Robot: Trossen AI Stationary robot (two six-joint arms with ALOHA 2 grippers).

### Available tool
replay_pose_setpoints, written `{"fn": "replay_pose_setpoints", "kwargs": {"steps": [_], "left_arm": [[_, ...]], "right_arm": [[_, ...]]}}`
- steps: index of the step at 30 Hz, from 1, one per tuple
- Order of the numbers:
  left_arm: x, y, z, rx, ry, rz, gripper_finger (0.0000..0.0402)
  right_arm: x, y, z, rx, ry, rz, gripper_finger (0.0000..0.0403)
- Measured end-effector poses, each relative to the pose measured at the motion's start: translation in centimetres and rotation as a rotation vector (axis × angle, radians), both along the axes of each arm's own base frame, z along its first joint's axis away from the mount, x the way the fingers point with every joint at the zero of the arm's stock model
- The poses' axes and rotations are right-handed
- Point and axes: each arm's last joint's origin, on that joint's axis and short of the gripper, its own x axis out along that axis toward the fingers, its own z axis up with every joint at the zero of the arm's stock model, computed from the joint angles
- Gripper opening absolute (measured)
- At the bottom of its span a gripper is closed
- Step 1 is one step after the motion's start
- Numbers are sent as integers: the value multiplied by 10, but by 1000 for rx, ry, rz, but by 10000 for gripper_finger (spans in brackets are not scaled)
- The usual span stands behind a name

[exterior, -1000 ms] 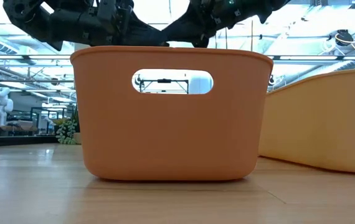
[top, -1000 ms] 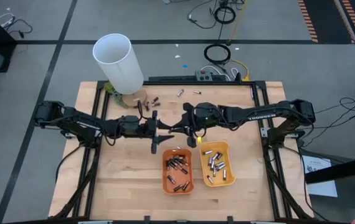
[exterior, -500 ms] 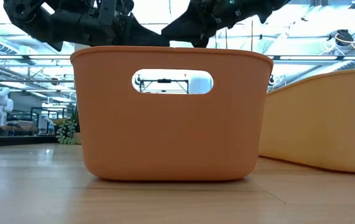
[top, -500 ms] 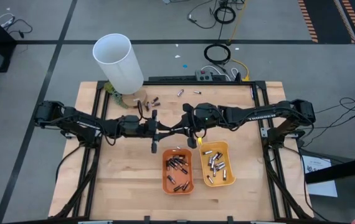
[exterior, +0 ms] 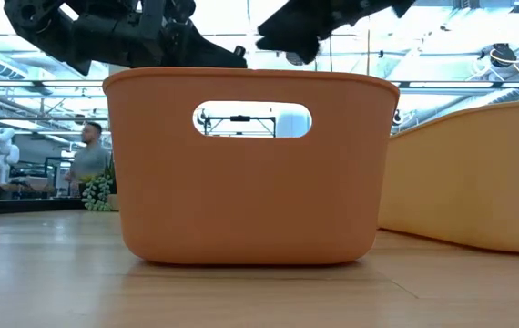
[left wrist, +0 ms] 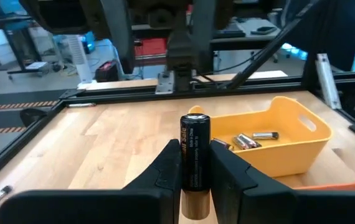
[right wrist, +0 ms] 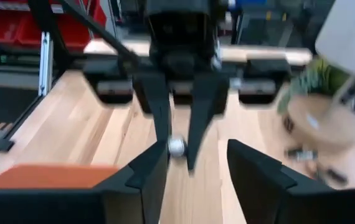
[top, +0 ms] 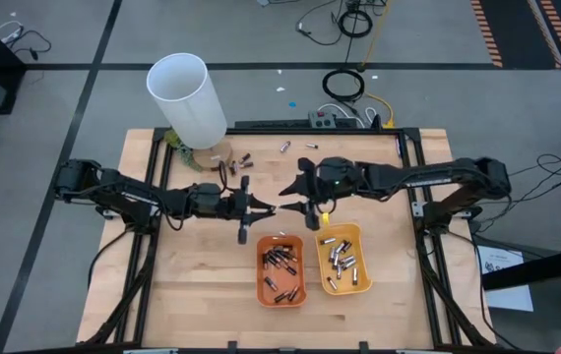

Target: Sort batteries

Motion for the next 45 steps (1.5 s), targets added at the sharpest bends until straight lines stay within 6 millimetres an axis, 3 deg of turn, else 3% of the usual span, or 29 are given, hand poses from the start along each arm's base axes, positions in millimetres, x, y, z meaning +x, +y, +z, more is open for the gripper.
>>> {"fn": "replay_pose_setpoints", "kwargs": {"steps": [6, 12, 16, 20, 31, 33, 36, 40, 45], "left_arm": [[5, -13, 11, -20, -24, -133, 59], [16, -41, 22, -19, 42, -220, 59], [26, -53, 6, -80, 186, -231, 59], [40, -57, -8, -180, 352, -181, 59], [80, -71, -29, -203, 785, -93, 59], [87, -72, -28, -202, 797, -91, 60], [96, -75, -26, -212, 785, -107, 94], [97, -78, -23, -207, 783, -115, 144], [97, -77, -19, -209, 779, -115, 162]], "right_arm": [[-33, 5, 3, 121, 220, -61, 155], [-59, 22, -39, 71, 358, -258, 151], [-78, 27, -66, 57, 355, -361, 151], [-94, 29, -78, 69, 329, -394, 151], [-108, 32, -67, 74, 280, -357, 151], [-109, 34, -67, 57, 282, -341, 151], [-111, 35, -66, 35, 286, -326, 151], [-111, 34, -65, 22, 281, -322, 151], [-111, 34, -66, 18, 288, -321, 151]]}}
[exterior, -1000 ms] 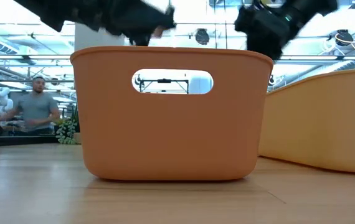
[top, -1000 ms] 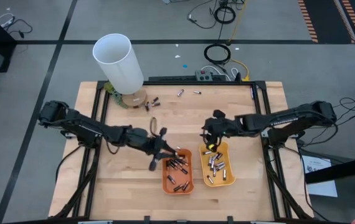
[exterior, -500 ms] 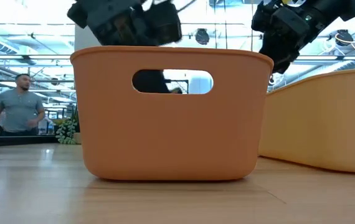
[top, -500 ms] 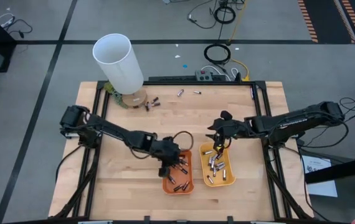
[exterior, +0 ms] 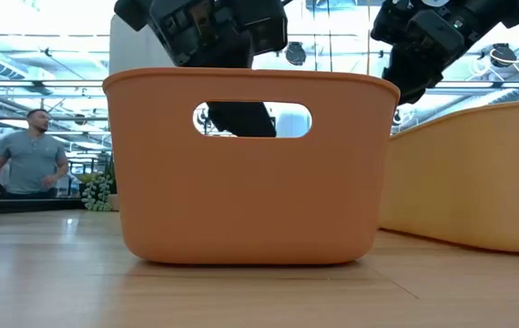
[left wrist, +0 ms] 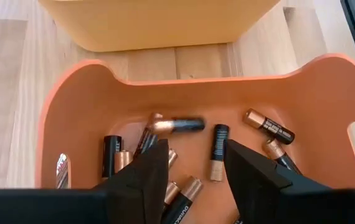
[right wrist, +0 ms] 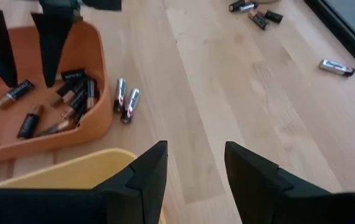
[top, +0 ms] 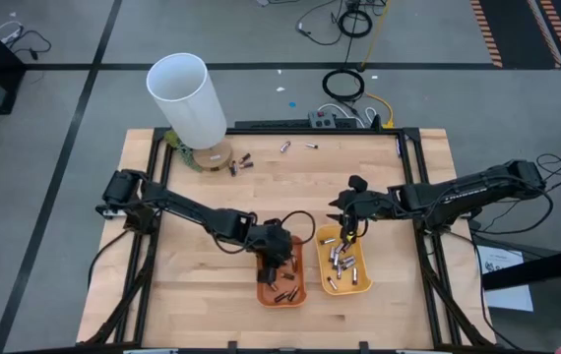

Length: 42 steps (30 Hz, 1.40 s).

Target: Sort batteries

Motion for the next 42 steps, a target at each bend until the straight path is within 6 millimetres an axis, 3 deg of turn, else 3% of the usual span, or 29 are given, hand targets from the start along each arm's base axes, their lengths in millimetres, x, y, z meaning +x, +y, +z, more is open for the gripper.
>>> {"fn": "replay_pose_setpoints", "kwargs": {"steps": [2, 5, 8, 11, 18, 24, 27, 31, 42], "left_arm": [[0, 1, 5, 9, 13, -5, 164], [4, 7, 30, 72, 33, -5, 165], [2, 20, 50, 218, 102, 33, 165], [-3, 38, 57, 376, 195, 48, 166], [-10, 102, 56, 449, 334, 106, 166], [-20, 171, 56, 452, 383, 209, 166], [-24, 202, 47, 460, 421, 232, 166], [-27, 228, 24, 467, 513, 174, 166], [-34, 262, -33, 418, 720, 2, 166]], "right_arm": [[0, 0, 0, -4, 2, 3, 151], [1, 0, 0, -6, -1, 5, 151], [1, 0, 0, -5, -1, 5, 150], [1, 0, 0, -5, -2, 5, 150], [1, 0, 0, 3, -6, -1, 150], [1, 0, 0, 2, -5, 0, 150], [1, 0, 0, 1, -5, 0, 150], [1, 0, 0, 1, -3, 0, 150], [1, 0, -1, 0, -2, 1, 150]]}}
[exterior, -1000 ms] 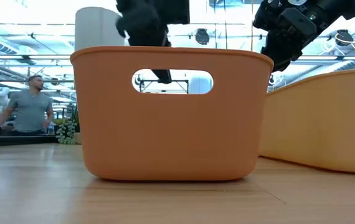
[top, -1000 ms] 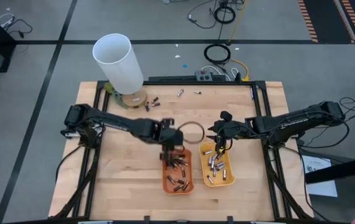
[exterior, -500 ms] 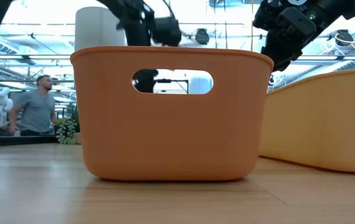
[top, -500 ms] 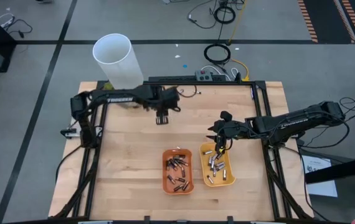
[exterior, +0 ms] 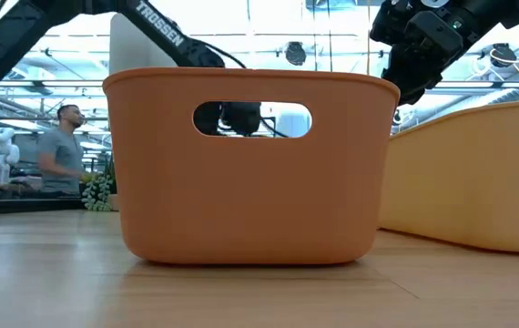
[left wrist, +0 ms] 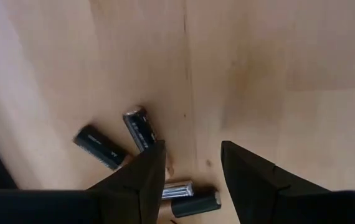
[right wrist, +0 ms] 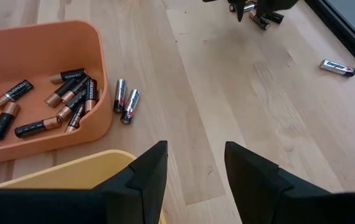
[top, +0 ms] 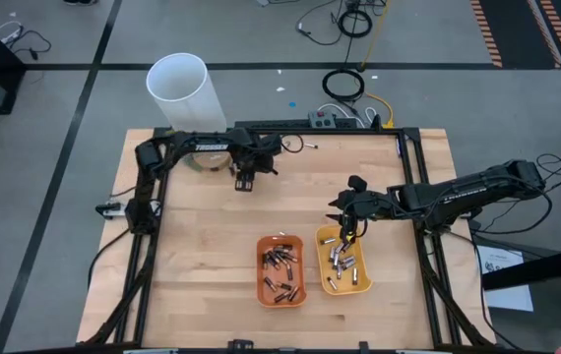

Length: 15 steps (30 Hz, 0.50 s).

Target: Sort batteries

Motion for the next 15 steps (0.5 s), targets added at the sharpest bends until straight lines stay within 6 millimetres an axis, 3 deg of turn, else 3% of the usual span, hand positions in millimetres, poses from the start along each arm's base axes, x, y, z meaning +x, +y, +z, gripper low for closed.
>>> {"fn": "replay_pose_setpoints", "kwargs": {"steps": [7, 15], "left_arm": [[-4, 12, -6, -3, 6, 32, 166], [0, 12, 6, -2, -22, 29, 166]], "right_arm": [[0, 0, -1, -1, -1, 1, 150], [-4, -2, -13, -28, 27, -24, 150]]}}
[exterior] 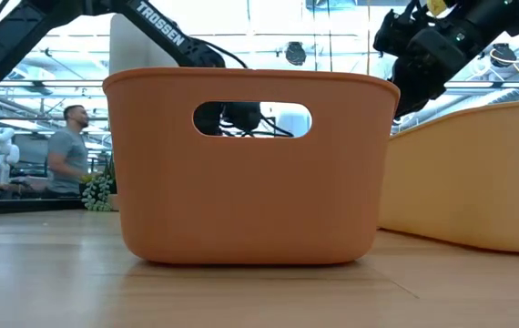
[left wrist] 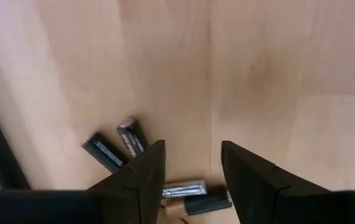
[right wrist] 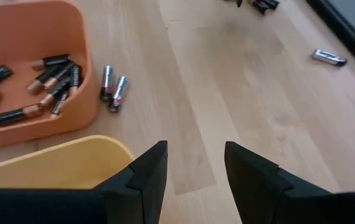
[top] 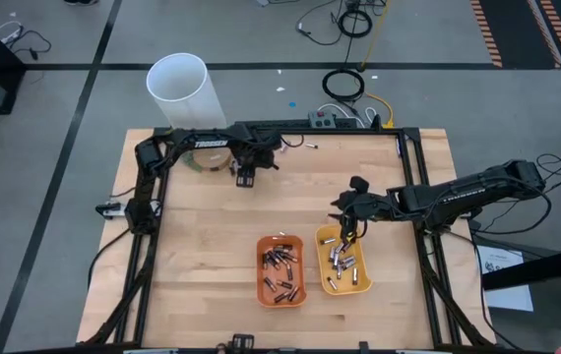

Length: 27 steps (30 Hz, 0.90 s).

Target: Sort batteries

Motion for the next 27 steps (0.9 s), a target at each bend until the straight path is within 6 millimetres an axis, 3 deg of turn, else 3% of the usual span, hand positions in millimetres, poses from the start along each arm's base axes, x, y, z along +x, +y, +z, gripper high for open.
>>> {"fn": "replay_pose_setpoints", "kwargs": {"steps": [9, 13, 27], "left_arm": [[-8, 29, 1, 68, -57, 84, 166], [-15, 40, 0, -9, -105, 117, 166], [-14, 46, -33, -77, -40, 149, 155]], "right_arm": [[0, -1, 0, -13, -11, -15, 150], [1, 0, 1, -12, -15, -15, 150], [1, 0, 1, -11, -23, -15, 150]]}}
